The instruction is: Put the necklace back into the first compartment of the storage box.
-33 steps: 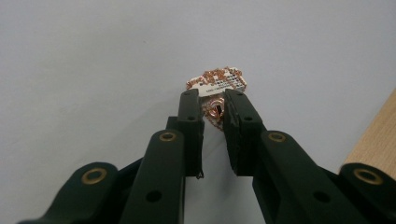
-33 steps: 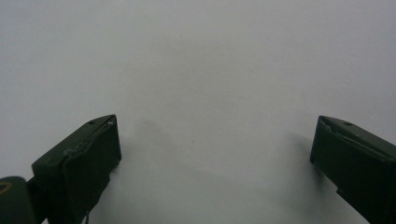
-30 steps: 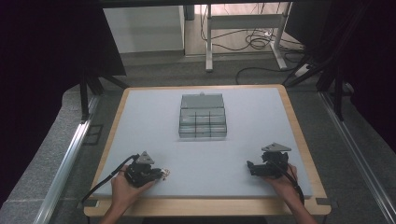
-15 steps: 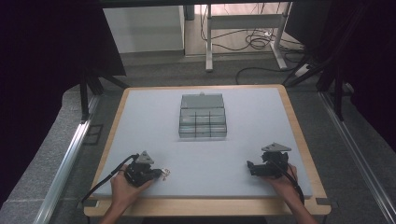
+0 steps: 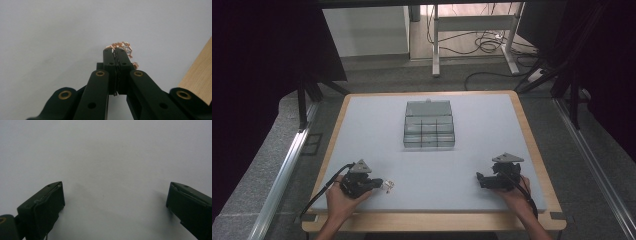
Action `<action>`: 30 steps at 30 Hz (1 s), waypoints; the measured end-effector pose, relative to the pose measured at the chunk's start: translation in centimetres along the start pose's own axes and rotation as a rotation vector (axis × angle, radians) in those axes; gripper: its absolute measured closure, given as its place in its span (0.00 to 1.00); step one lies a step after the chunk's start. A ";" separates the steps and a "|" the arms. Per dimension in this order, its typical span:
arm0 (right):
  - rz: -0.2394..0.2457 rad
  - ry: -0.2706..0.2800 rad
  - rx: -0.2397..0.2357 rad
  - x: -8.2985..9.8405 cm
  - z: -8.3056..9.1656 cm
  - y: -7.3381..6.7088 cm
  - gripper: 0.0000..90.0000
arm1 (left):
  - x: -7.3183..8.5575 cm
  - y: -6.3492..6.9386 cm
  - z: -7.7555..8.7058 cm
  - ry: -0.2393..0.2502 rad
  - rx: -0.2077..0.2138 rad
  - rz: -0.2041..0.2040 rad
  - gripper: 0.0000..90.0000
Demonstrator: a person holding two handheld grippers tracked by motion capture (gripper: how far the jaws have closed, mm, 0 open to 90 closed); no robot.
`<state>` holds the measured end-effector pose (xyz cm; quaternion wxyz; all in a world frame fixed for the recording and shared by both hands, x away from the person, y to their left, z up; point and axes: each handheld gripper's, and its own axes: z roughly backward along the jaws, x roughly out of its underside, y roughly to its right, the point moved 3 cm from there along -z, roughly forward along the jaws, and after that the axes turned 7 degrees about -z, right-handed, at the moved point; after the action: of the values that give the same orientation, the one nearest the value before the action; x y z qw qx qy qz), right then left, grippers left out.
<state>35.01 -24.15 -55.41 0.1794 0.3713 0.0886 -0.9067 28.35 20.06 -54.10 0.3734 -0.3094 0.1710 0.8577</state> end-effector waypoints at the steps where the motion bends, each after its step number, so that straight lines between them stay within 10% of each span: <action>1: 0.000 0.000 0.000 0.0 0.0 0.0 0.02 | 0.0 0.0 0.1 0.007 0.001 0.003 0.99; 12: 0.000 0.000 0.000 0.0 0.0 0.0 0.02 | -0.2 -1.5 2.2 0.116 0.013 0.075 0.99; 30: -0.002 0.000 0.000 0.0 0.0 0.0 0.02 | -3.7 -1.9 5.2 0.218 0.015 0.059 0.99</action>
<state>35.00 -24.15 -55.42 0.1784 0.3712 0.0890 -0.9069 29.62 22.07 -47.87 0.3295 -0.3928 0.2260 0.8283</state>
